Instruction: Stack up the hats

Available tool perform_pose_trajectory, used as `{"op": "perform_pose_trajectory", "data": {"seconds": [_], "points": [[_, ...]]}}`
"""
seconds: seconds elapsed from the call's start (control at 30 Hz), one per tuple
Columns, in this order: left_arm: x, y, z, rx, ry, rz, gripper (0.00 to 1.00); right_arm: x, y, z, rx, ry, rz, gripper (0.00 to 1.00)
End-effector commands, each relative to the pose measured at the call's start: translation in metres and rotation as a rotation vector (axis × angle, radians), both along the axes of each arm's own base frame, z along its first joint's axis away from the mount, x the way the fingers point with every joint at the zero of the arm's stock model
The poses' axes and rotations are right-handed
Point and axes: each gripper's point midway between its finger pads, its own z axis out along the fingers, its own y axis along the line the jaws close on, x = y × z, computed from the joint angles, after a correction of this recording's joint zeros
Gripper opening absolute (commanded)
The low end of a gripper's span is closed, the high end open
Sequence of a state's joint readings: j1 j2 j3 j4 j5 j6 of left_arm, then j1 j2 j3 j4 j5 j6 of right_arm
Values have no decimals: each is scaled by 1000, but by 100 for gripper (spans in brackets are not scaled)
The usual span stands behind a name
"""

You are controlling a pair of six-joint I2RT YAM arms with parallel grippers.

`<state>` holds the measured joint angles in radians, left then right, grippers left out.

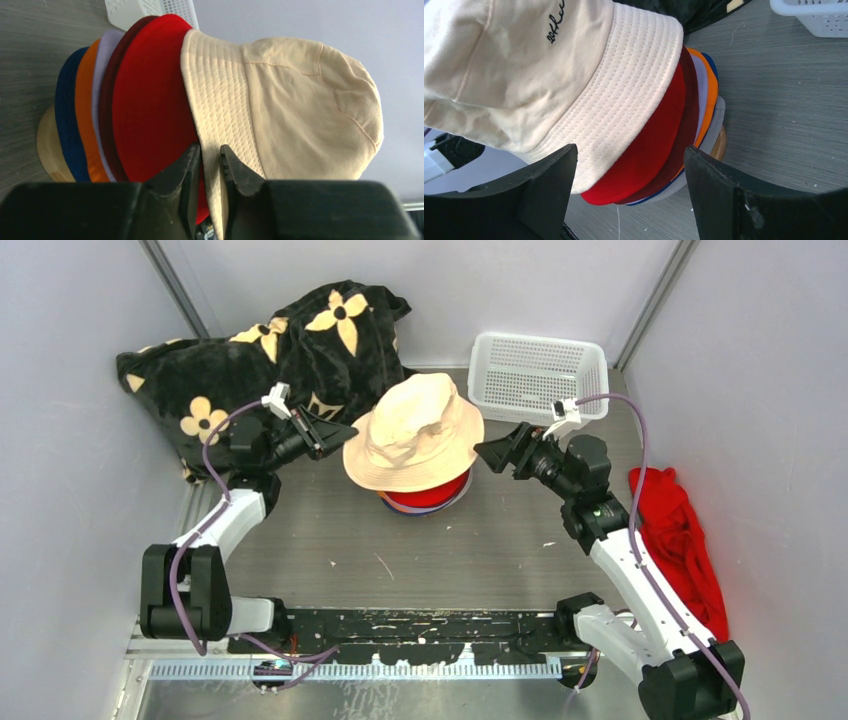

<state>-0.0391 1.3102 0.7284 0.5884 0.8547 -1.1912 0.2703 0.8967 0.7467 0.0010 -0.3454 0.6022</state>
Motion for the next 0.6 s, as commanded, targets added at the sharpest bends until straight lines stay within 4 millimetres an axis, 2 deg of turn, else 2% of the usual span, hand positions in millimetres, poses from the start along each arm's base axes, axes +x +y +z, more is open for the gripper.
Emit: {"op": "perform_pose_trajectory", "data": {"seconds": [0.0, 0.07, 0.47, 0.57], "points": [[-4, -3, 12, -42, -62, -45, 11, -1, 5, 27, 75, -87, 45, 82], [-3, -3, 13, -50, -64, -45, 0, -1, 6, 27, 85, -94, 56, 82], [0, 0, 12, -61, -73, -9, 0, 4, 23, 11, 205, -47, 153, 82], [1, 0, 10, -68, -70, -8, 0, 5, 28, 12, 239, -61, 186, 81]]}}
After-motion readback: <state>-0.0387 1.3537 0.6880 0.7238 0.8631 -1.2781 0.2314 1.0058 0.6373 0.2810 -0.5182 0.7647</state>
